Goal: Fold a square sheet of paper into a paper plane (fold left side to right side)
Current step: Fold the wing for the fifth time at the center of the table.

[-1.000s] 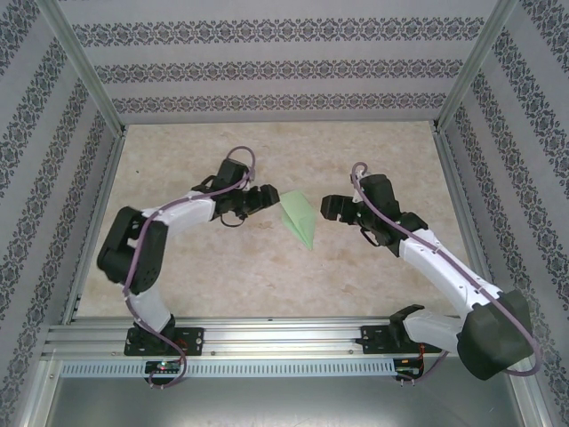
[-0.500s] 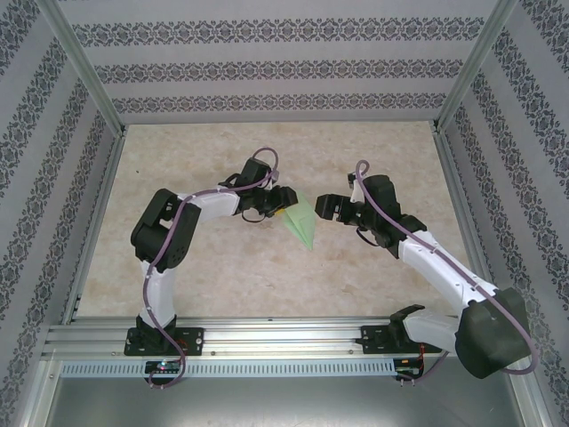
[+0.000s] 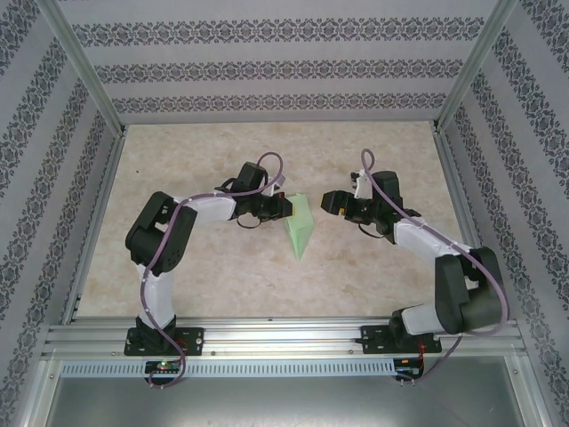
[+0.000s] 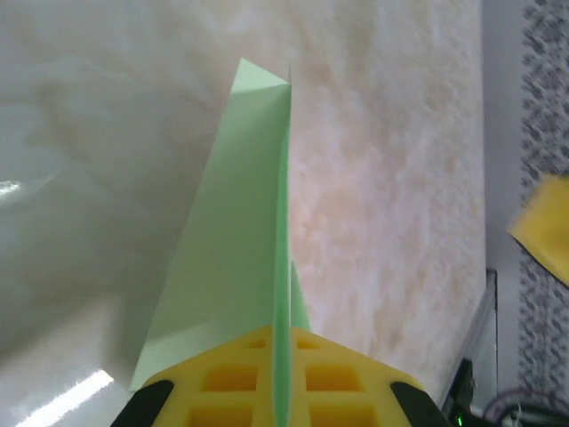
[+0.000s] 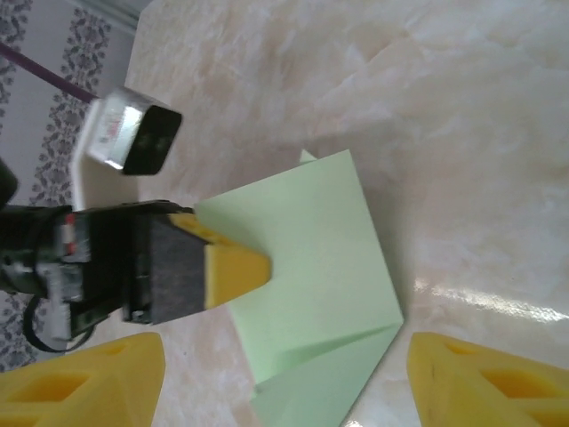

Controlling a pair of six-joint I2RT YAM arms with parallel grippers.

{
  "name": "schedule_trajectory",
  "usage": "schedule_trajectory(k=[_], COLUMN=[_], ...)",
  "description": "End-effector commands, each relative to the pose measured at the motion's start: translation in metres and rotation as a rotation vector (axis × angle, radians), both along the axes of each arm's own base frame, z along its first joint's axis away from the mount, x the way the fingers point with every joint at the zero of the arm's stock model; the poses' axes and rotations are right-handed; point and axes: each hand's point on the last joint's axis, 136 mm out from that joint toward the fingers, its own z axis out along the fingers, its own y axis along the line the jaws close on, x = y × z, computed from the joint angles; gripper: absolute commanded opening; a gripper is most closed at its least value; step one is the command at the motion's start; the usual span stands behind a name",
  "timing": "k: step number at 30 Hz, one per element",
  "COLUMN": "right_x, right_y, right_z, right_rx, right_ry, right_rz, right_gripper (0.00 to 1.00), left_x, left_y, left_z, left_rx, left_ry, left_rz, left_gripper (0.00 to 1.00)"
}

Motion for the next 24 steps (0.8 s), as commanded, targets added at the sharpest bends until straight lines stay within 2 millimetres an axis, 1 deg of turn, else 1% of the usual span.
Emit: schedule_trajectory(k=[1,3,5,8,11,14,15,20,24], right_x=[0.006,0.009,0.009,0.010,0.007,0.004,0.002,-0.002,-0.004], right_y=[0.014,0.021,0.030,0.035,0.039,0.041,0.042,0.045,0.046], right_z=[0.011,0.007,0.003,-0.003,0.007,0.012,0.011,0.024,0.023], right_rx=[0.053,0.102,0.159,0.224,0.295,0.333,0.340,0.380,0.380], right_ry=[-0.114,-0.118,-0.115,-0.106,-0.134,-0.140,-0.127,-0.152,-0.144], right_rz=[0.115,0.153,0.196,0.218,0.230,0.249,0.254,0.281,0.286], right_gripper=[0.72,0.69,0.66,0.65,0.65,0.62,0.60,0.52,0.47], left_x=[-0.009,-0.016,-0.023,-0.030,-0.034,-0.036,-0.037,-0.038,-0.036], left_y=[-0.001,0.001,0.002,0.004,0.007,0.007,0.008,0.008,0.009], left_z=[0.044,0.055,0.062,0.072,0.078,0.082,0.082,0.082,0.082], left_rx=[-0.124,-0.151,-0.162,-0.177,-0.184,-0.200,-0.204,-0.203,-0.205], left_ry=[-0.172,-0.210,-0.235,-0.264,-0.280,-0.283,-0.281,-0.282,-0.282], left_rz=[-0.121,-0.152,-0.183,-0.215,-0.229,-0.243,-0.245,-0.250,-0.248], left_gripper=[0.00,0.00,0.00,0.00,0.00,0.00,0.00,0.00,0.00])
